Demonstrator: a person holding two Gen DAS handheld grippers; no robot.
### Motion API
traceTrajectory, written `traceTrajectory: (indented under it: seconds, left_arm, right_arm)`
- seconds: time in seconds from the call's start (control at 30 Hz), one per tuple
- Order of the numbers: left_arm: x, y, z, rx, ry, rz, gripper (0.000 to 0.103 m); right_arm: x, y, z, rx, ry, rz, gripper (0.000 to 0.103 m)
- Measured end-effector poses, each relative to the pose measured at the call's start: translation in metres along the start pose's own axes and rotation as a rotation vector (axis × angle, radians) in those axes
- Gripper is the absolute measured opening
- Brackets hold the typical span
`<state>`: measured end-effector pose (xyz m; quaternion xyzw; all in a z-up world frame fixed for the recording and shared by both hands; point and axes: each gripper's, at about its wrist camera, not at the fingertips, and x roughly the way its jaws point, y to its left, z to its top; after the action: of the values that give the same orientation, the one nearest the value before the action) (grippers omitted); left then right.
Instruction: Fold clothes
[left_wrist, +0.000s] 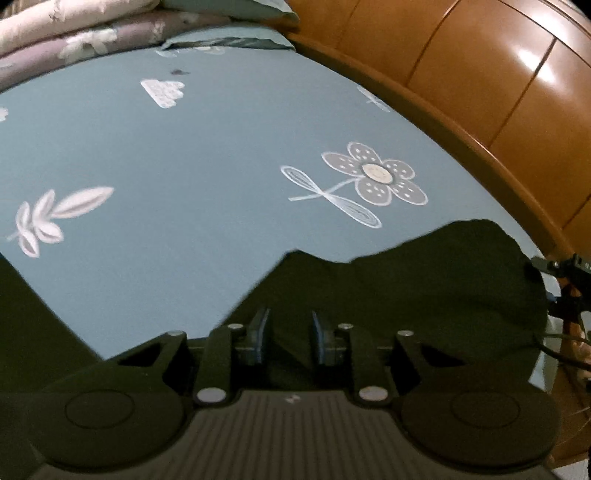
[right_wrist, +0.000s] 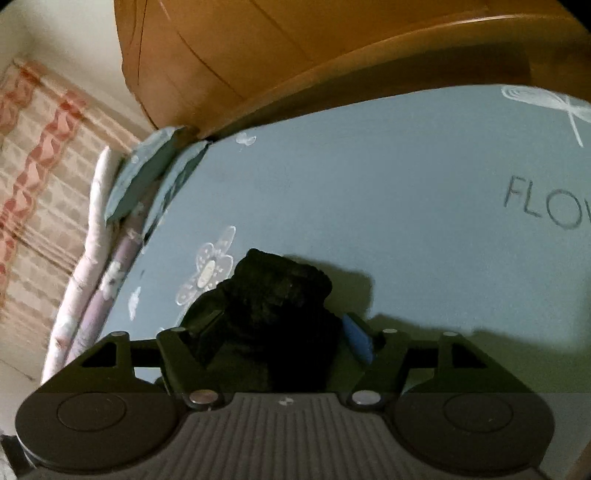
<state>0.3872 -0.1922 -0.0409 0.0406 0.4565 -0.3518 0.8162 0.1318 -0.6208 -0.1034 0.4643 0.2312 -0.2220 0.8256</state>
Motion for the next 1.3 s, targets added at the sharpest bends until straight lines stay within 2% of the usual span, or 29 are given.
traceTrajectory:
  seconds: [0.13, 0.27, 0.43, 0.47, 0.5, 0.57, 0.77, 0.93, 1.03, 1.07, 1.1, 1.3]
  left_arm:
    - [0.004, 0.003, -0.002, 0.032, 0.028, 0.015, 0.022]
    - [0.006, 0.002, -0.004, 0.086, 0.05, 0.058, 0.023]
    - [-0.002, 0.009, -0.012, 0.021, 0.098, 0.033, 0.026]
    - [-0.006, 0.011, -0.016, 0.003, 0.108, 0.015, 0.029]
    - [-0.009, 0.013, -0.019, -0.015, 0.118, -0.004, 0.038]
    - [-0.011, 0.016, -0.026, -0.037, 0.139, -0.033, 0.045]
    - [-0.006, 0.019, -0.024, -0.069, 0.139, -0.073, 0.048]
    - [0.011, 0.024, -0.01, -0.049, 0.129, -0.05, 0.048]
    - [0.014, 0.021, -0.008, -0.033, 0.142, -0.081, 0.043]
    - [0.015, 0.02, -0.008, -0.026, 0.149, -0.091, 0.019]
    - [0.014, 0.019, -0.009, -0.017, 0.157, -0.092, 0.002]
    - [0.001, 0.029, 0.006, -0.04, 0.127, -0.07, 0.001]
  right_arm:
    - [0.009, -0.008, -0.006, 0.043, 0.016, 0.016, 0.074]
    - [0.009, -0.004, -0.007, 0.003, 0.03, 0.01, 0.074]
    - [0.003, -0.005, -0.007, -0.01, 0.039, 0.007, 0.074]
    - [0.003, -0.005, -0.008, -0.007, 0.039, 0.008, 0.074]
    - [0.003, -0.006, -0.008, -0.003, 0.038, 0.011, 0.074]
    - [0.004, -0.006, -0.009, 0.002, 0.038, 0.012, 0.074]
    - [0.008, -0.001, -0.009, -0.012, 0.047, 0.01, 0.074]
    - [0.009, -0.001, -0.008, -0.016, 0.048, 0.011, 0.075]
    - [0.008, -0.001, -0.008, -0.027, 0.049, 0.01, 0.075]
    - [0.007, 0.0, -0.009, -0.031, 0.05, 0.008, 0.075]
    - [0.007, 0.0, -0.009, -0.034, 0.048, 0.005, 0.075]
    - [0.003, 0.004, -0.005, -0.041, 0.037, 0.008, 0.075]
